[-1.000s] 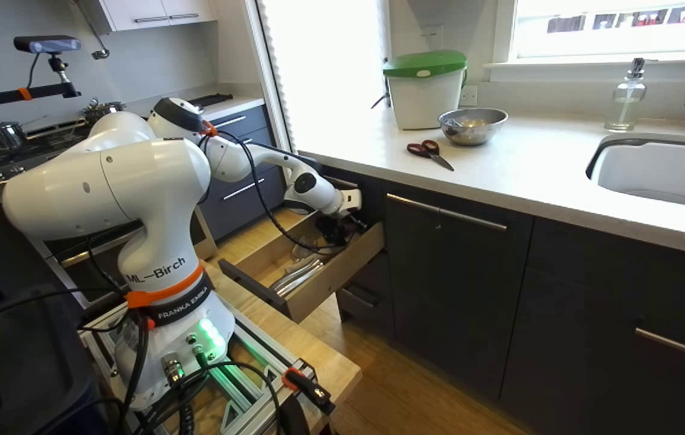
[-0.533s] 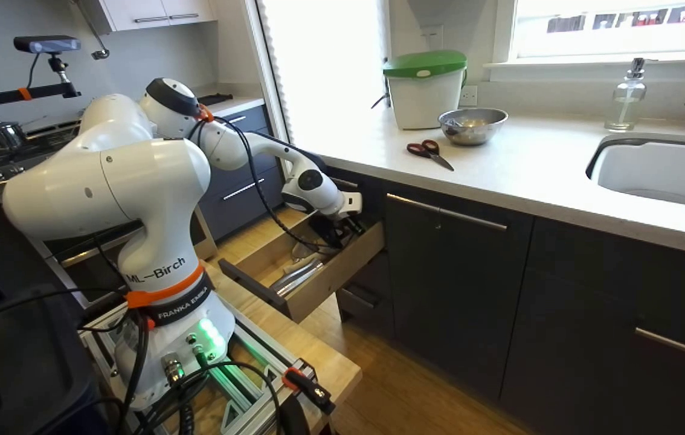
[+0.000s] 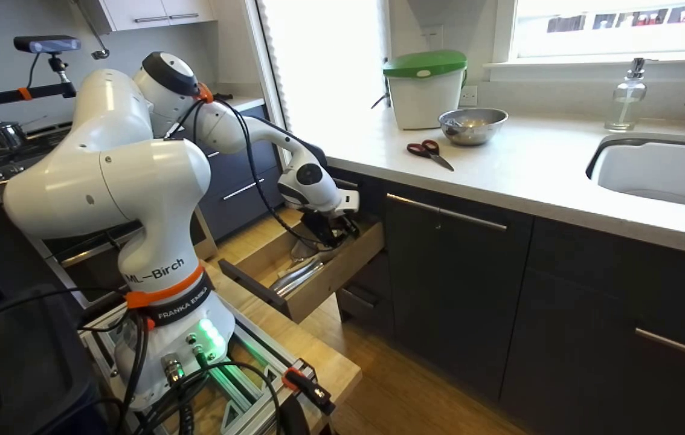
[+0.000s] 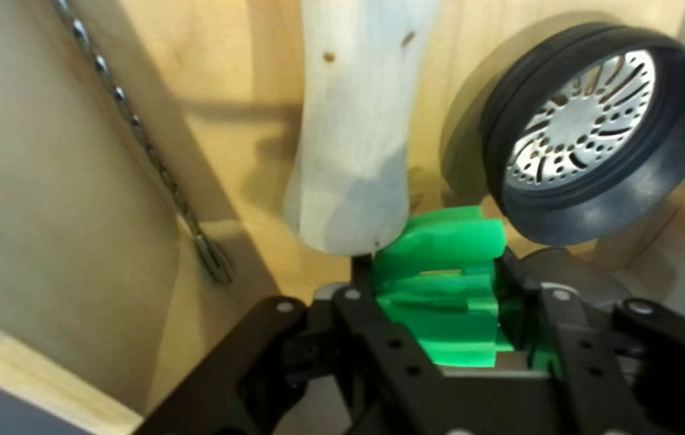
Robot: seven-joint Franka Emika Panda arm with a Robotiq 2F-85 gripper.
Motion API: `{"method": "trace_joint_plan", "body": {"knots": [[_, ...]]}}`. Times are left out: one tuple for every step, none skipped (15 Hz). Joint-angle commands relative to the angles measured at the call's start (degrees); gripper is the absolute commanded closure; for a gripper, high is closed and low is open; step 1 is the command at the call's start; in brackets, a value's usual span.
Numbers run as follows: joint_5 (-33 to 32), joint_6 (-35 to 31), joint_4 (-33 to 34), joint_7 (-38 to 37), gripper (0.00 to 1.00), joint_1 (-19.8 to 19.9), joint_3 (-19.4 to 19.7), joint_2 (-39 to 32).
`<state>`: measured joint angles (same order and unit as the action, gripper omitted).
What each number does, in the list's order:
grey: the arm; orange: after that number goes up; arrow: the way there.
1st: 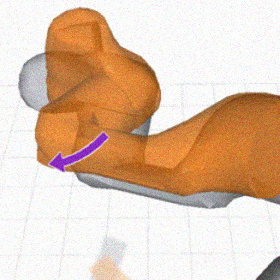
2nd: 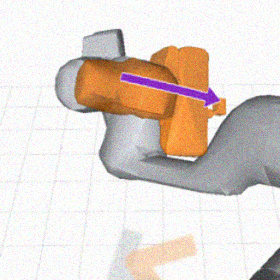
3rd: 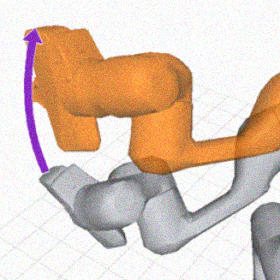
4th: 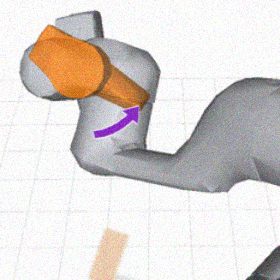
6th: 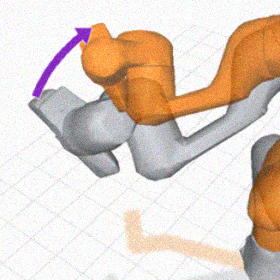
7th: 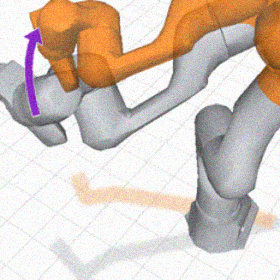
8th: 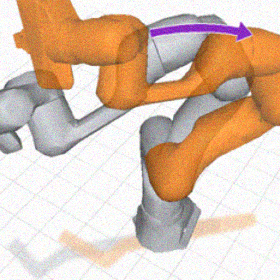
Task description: Remove the green object from the open drawer
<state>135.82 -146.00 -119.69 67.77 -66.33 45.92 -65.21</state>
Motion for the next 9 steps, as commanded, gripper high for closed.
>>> {"method": "trace_joint_plan", "body": {"knots": [[-0.8,2.5,-5.5,6.1,0.76,3.0,-1.2,8.6],[-1.2,2.9,-6.5,7.1,0.76,3.7,-1.4,10.2],[-1.4,3.9,-7.7,8.5,0.76,4.4,-1.5,12.0],[-1.6,5.1,-9.0,10.1,0.76,5.2,-1.6,14.0],[-2.1,6.2,-10.1,11.4,0.76,6.2,-1.9,15.9],[-3.2,7.5,-11.4,12.8,0.76,7.3,-2.4,18.2],[-4.9,8.5,-12.5,13.7,0.76,8.7,-3.0,20.3],[-6.8,9.1,-13.4,14.4,0.76,10.2,-3.8,22.3],[-9.1,9.5,-14.2,14.9,0.76,11.8,-4.8,24.4]]}}
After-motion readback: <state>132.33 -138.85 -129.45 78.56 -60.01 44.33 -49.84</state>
